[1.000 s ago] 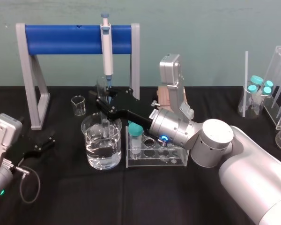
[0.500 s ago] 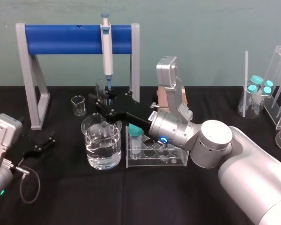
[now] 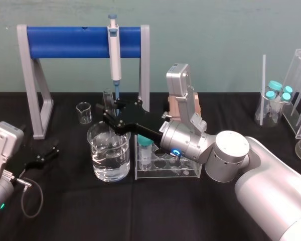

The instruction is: Hold the test tube with one hand and immerse one end into the beaker, then return it to the test tube rack.

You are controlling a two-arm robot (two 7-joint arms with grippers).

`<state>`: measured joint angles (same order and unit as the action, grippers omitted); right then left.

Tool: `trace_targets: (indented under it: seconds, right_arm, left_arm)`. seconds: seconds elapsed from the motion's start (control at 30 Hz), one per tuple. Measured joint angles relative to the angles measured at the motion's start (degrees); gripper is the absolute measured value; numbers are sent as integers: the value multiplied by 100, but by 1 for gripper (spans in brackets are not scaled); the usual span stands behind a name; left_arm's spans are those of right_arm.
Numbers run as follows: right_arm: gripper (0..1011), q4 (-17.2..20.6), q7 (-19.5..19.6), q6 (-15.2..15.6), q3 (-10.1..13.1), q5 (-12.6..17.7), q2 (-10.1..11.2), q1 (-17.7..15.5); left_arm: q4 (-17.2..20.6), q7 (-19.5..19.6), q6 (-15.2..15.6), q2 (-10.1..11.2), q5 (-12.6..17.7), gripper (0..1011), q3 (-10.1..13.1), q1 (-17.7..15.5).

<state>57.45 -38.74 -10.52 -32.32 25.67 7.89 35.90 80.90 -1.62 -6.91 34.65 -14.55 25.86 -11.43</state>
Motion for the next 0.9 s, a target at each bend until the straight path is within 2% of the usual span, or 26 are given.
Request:
trace_targets:
  seconds: [0.43, 0.9]
  right_arm:
    - [225, 84, 28, 34, 20, -14, 7, -65]
    - [226, 17, 24, 22, 22, -32, -30, -37]
  left_arm:
    - [0, 0, 0, 0, 0, 1000, 0, 0]
    - [0, 0, 0, 0, 0, 1000, 0, 0]
